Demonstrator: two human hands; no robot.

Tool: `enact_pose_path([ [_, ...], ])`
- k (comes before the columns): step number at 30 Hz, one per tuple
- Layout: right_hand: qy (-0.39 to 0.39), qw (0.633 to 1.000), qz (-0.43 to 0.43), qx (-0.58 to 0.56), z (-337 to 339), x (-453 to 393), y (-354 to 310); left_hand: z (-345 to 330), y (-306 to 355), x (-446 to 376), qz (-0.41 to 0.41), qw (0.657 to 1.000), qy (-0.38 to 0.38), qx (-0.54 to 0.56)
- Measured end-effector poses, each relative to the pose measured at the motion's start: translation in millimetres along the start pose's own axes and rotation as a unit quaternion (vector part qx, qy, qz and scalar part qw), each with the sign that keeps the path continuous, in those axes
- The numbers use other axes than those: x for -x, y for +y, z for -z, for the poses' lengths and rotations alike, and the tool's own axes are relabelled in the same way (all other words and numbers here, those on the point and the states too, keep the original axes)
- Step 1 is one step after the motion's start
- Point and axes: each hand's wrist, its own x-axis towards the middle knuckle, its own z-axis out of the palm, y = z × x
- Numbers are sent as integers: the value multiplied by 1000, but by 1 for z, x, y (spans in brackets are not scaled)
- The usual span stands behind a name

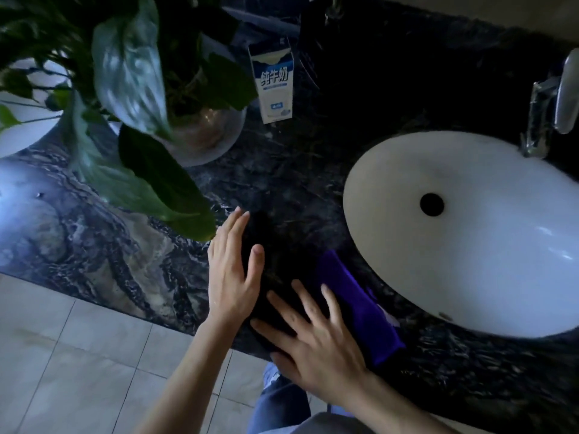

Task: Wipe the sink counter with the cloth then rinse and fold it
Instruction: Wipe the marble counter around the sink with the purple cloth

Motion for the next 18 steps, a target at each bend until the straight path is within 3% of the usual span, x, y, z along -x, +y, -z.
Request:
enact_pose_path([
  [3, 32, 999, 17, -15, 18, -46, 26, -7, 6, -4, 17, 1000, 18, -4],
  [9, 89, 993, -82, 13, 60, -150, 92, -24, 31, -29, 43, 998, 34, -15],
  [18, 138, 965, -214, 62, 91, -192, 196, -81, 79, -118, -69, 989, -37, -128],
])
